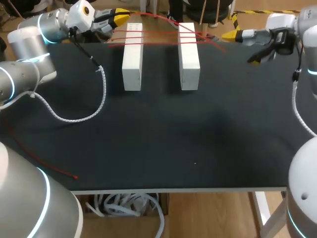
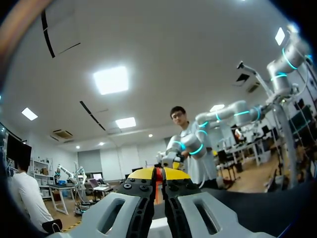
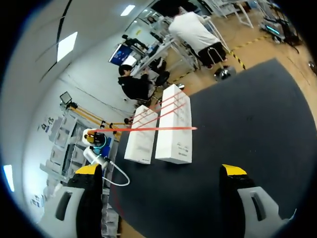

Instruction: Grab the tape and strap the tape.

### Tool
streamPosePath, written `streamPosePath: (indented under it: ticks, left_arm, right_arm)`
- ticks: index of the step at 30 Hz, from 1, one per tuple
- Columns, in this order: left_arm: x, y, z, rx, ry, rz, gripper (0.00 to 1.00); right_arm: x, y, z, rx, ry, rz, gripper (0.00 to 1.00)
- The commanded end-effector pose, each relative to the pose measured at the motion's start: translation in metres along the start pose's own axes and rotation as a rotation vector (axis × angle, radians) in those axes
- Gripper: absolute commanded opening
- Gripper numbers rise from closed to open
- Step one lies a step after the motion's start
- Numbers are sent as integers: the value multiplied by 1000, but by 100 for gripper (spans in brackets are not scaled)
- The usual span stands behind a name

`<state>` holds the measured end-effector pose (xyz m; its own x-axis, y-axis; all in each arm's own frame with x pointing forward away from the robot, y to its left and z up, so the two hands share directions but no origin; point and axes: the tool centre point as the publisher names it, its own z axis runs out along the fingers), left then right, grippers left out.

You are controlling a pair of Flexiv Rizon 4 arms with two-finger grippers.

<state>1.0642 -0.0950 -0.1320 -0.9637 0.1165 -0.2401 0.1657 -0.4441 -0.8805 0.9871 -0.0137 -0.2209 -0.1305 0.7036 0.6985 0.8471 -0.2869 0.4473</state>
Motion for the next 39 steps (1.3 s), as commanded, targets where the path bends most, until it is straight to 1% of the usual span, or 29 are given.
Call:
streamPosePath:
  ticks: [1,3,6,9,12,13,15,17,19,23,24,27,30,34,37,39]
  left_arm:
    - [3,-2,2,-6,-8,2,0]
    - [3,-2,2,-6,-8,2,0]
    - [3,-2,2,-6,-8,2,0]
    - [3,-2,2,-6,-8,2,0]
    - [3,-2,2,-6,-8,2,0]
    - [3,-2,2,-6,-8,2,0]
    - [3,-2,2,-6,-8,2,0]
    - [3,-2,2,-6,-8,2,0]
    - [3,-2,2,-6,-8,2,0]
    - [3,-2,2,-6,-8,2,0]
    - [3,-2,2,-6,-8,2,0]
    - [3,-2,2,-6,-8,2,0]
    - [3,-2,2,-6,-8,2,0]
    - [3,-2,2,-6,-8,2,0]
    - [3,-2,2,-6,-8,2,0]
    - [3,-2,2,-6,-8,2,0]
  right_arm:
    - [9,-8,-9,-232,6,-190,100]
    - [13,-6,-13,-322,2,-279,100]
    - [15,-5,-18,-441,-46,-350,100]
    - [15,-5,-21,-558,-111,-382,100]
    - [16,-7,-27,-654,-172,-395,100]
    - [17,-8,-29,-700,-202,-409,100]
    - [18,-10,-32,-781,-234,-445,100]
    - [18,-11,-33,-837,-262,-469,100]
    - [19,-12,-34,-876,-292,-471,100]
    - [18,-14,-35,-993,-399,-495,100]
    - [17,-15,-36,-1038,-426,-512,100]
    - [16,-18,-38,-1112,-513,-512,100]
    - [14,-19,-38,-1150,-575,-499,100]
    - [11,-20,-38,-1179,-643,-455,100]
    - [8,-21,-36,-1167,-685,-422,100]
    - [7,-21,-35,-1135,-696,-406,100]
